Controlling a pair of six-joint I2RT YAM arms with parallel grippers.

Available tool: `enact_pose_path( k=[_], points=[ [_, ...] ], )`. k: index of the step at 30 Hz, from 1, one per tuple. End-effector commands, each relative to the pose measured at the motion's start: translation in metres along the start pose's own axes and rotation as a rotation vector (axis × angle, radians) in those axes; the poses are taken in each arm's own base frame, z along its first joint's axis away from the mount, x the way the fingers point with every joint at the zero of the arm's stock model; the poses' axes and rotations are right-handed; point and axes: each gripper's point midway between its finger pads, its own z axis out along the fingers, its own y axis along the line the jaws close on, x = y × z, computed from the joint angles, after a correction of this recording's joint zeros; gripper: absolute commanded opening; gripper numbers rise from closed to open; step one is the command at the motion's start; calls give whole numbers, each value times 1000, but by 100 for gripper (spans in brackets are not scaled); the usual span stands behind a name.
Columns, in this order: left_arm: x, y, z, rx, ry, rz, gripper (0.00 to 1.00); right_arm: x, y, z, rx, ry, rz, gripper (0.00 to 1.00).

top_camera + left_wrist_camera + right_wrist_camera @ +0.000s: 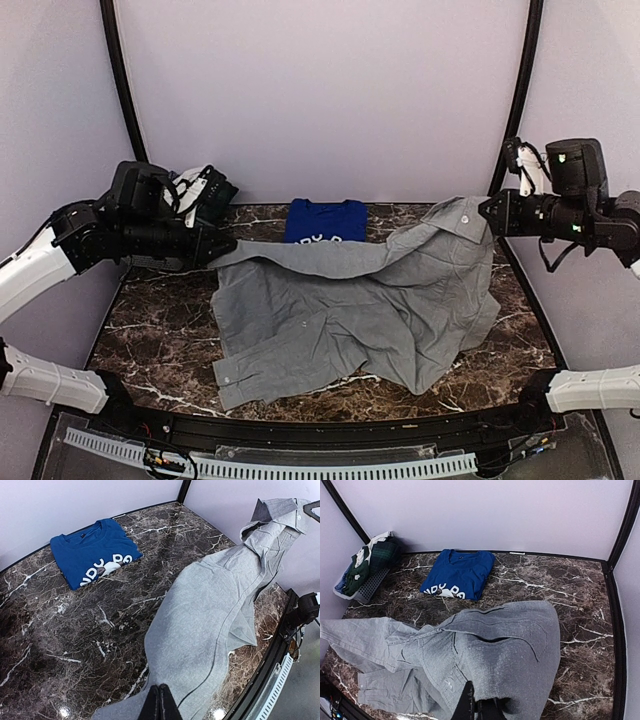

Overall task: Fold and stack the mixed laundry pile
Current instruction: Flatten out the crumpled shirt at the center of the board.

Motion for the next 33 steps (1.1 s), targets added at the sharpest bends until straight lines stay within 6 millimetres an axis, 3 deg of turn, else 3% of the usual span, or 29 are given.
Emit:
enact_pose_path(
  k=[1,3,9,13,14,16,18,26,33],
  points=[
    [-3,13,22,-44,32,9,0,-6,-11,18,90,-10,-2,0],
    [-7,27,37,-64,56,-21,0,-3,-19,31,143,17,-9,0],
    [10,52,97,-84,188,-41,0,12,-53,79,199,72,16,0],
    [30,73,120,-159,244,-50,32,37,-58,115,141,147,39,0],
    [34,75,121,-170,251,-49,47,42,-57,124,133,164,41,0],
    [39,77,121,-174,253,-44,59,48,-57,138,118,177,43,0],
    [45,76,120,-164,254,-24,64,53,-59,149,127,203,40,0],
    [71,68,114,-179,166,175,66,58,-71,166,171,237,47,0],
    [89,60,131,-133,176,-106,61,66,-79,177,174,260,72,0]
  ],
)
